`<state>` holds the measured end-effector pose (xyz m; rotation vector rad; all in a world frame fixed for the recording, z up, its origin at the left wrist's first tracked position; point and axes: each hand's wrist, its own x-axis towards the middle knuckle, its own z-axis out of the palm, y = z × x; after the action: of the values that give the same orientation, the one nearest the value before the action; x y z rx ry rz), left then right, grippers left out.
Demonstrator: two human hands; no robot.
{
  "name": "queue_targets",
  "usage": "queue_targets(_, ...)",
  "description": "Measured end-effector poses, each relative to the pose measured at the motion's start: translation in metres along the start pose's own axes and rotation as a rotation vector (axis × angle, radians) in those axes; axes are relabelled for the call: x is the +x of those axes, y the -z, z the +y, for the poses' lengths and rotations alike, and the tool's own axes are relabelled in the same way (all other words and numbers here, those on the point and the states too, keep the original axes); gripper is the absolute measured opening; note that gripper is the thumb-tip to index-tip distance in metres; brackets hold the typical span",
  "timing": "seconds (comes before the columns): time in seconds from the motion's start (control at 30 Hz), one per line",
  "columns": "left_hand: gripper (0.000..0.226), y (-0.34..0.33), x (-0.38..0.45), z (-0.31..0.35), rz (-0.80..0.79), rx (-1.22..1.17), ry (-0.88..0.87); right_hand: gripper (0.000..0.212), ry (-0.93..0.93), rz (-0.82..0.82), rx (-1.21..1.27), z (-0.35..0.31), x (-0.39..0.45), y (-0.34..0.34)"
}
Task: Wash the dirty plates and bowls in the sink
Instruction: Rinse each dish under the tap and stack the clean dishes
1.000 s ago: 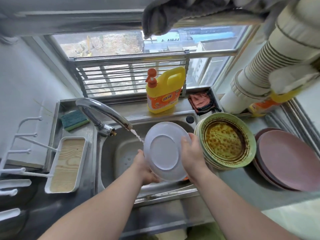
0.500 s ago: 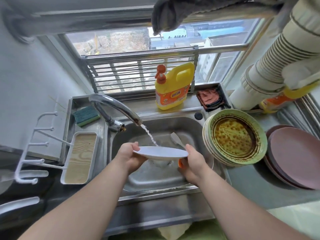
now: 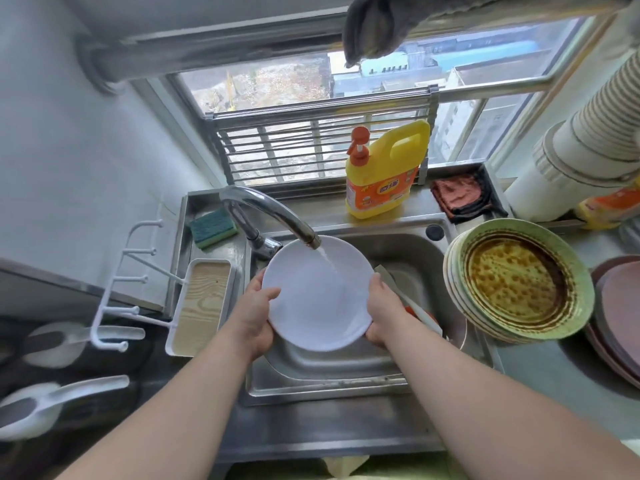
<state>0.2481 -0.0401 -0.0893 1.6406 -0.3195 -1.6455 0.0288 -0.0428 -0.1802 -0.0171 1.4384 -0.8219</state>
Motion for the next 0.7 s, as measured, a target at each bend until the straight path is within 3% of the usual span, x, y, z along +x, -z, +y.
queue_targets(0.13,0.032,-0.005,0.005,-0.009,0.013,0.027,0.060,0.036,0.236,0.021,-0.090,-0.025,-0.037,-0.012)
queue_targets(0.33,0.018,-0.031,0.011,-0.022,-0.015,0.039,0.159,0.044,0.533,0.037,-0.313,-0.055,-0.052,0.011)
queue_targets(0.5,0.047,-0.050,0.024,-0.035,-0.037,0.126,0.220,0.059,0.660,0.027,-0.429,-0.076,-0.070,0.028)
queue_targets(0.7,0.056,-0.067,0.025,-0.030,-0.080,0.203,0.217,0.030,0.823,0.008,-0.520,-0.091,-0.095,0.040)
